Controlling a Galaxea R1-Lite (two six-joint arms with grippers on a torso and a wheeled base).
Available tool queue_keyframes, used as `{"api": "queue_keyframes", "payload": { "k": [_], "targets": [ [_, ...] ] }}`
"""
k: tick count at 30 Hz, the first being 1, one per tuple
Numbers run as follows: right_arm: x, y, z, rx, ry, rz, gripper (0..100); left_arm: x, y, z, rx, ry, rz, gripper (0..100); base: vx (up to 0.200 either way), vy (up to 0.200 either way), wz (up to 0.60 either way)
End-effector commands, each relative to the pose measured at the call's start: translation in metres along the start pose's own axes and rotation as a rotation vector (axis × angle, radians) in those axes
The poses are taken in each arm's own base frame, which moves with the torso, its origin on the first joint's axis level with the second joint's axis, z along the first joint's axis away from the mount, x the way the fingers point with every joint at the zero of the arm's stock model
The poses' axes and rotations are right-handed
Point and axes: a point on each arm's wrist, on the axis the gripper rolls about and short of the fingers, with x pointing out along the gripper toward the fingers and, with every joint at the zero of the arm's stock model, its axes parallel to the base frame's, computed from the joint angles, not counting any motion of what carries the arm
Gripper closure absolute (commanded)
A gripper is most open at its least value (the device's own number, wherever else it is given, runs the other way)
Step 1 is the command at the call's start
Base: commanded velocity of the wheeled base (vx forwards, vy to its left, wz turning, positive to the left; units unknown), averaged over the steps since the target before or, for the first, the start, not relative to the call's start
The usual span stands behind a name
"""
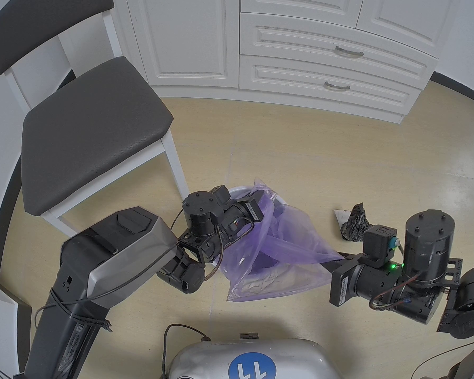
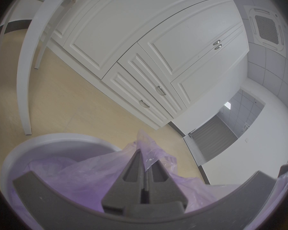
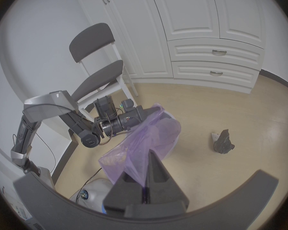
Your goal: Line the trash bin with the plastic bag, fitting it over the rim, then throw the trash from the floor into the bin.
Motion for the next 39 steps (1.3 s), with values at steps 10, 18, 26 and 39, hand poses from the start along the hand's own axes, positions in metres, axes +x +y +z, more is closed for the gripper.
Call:
{"api": "queue_keyframes", "payload": {
  "k": [10, 18, 26, 39],
  "targets": [
    [0.060, -0.022, -0.025, 0.040, -0.017, -0.098, 100, -0.001, 0.005, 0.001, 0.003, -0.032, 0.016, 100, 0.000, 0.000, 0.00],
    [0.096, -0.037, -0.035, 0.073, -0.133, -0.134, 100, -0.008, 0.011, 0.014, 0.006, -0.067, 0.064, 100, 0.000, 0.000, 0.00],
    [0.106, -0.042, -0.030, 0.109, -0.165, -0.142, 100, -0.029, 0.006, 0.023, 0.008, -0.067, 0.073, 100, 0.000, 0.000, 0.00],
    [0.133, -0.040, 0.001, 0.281, -0.369, -0.141, 100, -0.085, 0.005, 0.063, 0.022, -0.049, 0.161, 100, 0.000, 0.000, 0.00]
  ]
}}
